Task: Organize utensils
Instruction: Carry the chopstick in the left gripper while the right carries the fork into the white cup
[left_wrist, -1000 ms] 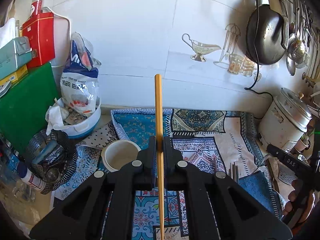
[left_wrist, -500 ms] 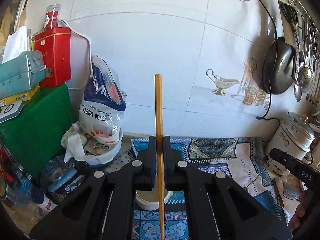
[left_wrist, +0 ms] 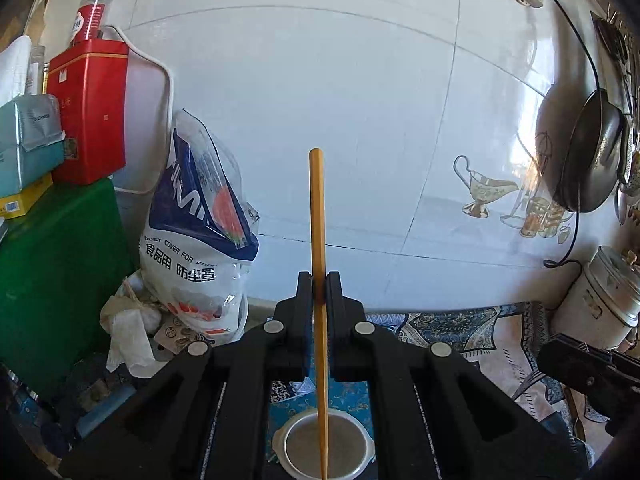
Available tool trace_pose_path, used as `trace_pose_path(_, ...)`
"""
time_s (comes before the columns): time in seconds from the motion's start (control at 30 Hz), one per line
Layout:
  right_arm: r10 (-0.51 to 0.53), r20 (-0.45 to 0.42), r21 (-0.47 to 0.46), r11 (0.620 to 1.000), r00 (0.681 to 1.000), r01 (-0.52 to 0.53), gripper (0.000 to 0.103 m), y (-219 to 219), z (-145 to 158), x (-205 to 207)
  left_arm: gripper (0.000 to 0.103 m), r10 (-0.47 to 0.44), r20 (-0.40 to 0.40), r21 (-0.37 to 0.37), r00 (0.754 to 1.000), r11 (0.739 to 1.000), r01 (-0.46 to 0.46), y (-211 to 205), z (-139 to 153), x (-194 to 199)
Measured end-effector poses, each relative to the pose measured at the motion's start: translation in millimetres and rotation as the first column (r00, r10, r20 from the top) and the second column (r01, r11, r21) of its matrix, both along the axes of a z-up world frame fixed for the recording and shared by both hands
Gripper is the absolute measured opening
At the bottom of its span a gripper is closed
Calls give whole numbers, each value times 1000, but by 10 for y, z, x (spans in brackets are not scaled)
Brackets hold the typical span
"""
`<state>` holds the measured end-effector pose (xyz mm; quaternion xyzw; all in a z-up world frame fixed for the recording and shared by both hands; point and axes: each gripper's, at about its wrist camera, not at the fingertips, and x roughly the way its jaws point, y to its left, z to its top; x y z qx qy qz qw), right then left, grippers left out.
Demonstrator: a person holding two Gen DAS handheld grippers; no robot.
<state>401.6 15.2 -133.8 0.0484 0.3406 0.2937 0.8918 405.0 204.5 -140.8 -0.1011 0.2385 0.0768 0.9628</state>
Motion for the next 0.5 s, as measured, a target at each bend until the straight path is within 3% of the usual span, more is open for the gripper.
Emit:
trace_pose_path(0.23,-4,-43,-14,1000,999,3,21,235,-196,152,4,2,-49,-26,999,1000,-3,124,-380,243)
trace_pose_path(0.5,-5,-124,-65,998,992,-3,21,438,-563,340,4,-17,-113,-62,994,998,10,231,-680,239)
